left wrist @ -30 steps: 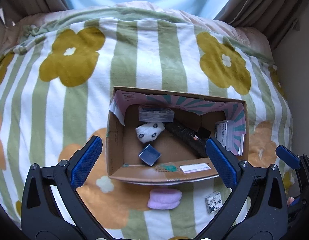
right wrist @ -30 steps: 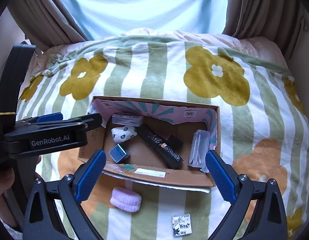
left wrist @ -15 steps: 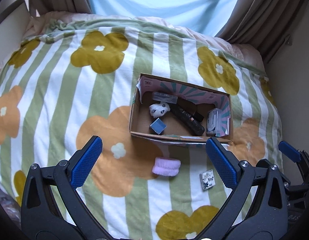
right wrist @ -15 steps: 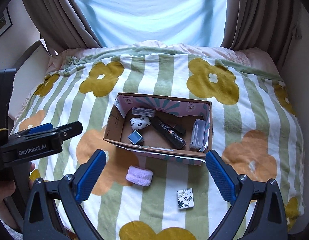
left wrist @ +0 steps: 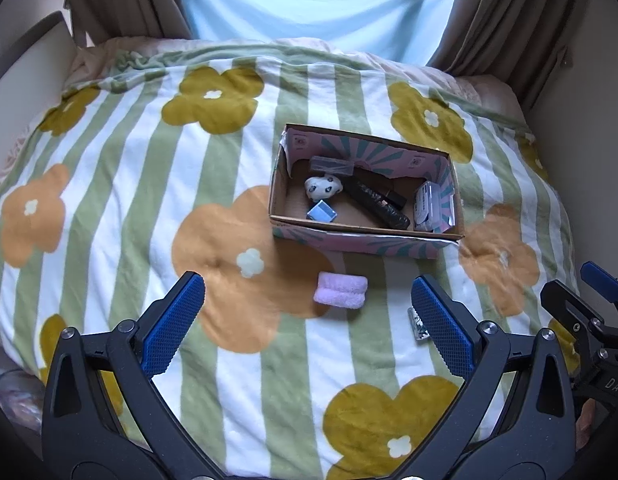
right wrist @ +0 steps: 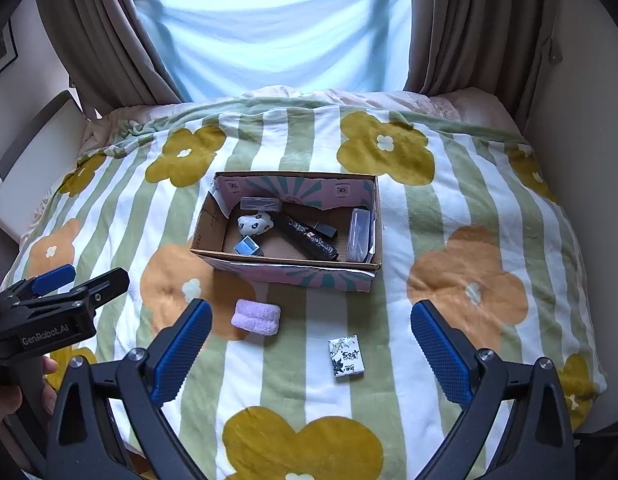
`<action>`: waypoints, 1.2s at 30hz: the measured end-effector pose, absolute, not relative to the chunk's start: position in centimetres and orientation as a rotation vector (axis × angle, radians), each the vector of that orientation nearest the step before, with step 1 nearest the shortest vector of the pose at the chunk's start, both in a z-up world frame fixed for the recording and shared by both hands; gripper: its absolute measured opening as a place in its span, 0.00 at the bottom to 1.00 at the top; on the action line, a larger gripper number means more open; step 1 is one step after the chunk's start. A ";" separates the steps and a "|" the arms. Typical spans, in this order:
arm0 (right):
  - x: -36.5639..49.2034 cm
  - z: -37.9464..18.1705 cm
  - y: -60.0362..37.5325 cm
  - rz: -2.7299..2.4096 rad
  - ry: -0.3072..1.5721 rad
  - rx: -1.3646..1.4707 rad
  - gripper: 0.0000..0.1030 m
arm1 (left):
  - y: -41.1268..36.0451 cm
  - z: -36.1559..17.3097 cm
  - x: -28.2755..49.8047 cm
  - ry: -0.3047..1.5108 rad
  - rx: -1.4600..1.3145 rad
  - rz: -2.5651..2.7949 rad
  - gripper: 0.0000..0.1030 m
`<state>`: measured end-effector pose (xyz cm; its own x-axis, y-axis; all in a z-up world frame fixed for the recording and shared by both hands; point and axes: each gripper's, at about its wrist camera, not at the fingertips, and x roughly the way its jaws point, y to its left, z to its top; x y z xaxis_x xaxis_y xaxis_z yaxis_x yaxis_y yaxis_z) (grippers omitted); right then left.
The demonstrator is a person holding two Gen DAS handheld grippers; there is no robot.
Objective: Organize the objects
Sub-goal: 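Withdraw both tools from the box toward the towel and tissue pack, then lower both tools and grasp the pink towel roll with the left tool while the right grasps the tissue pack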
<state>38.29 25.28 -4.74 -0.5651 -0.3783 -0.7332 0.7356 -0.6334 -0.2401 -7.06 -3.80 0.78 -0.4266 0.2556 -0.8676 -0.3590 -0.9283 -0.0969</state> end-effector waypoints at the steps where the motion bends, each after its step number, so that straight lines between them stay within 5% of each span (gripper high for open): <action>1: 38.3 -4.7 25.5 -2.205 0.706 0.859 0.96 | -3.7 0.8 -7.0 0.152 -1.420 2.381 1.00; 18: 37.1 -8.2 28.9 -2.313 0.698 0.923 0.96 | -1.3 -3.2 -5.3 0.135 -1.438 2.371 1.00; 36: 30.4 -22.9 32.1 -2.330 0.722 1.116 0.93 | 4.9 -19.4 -7.1 0.216 -1.488 2.281 1.00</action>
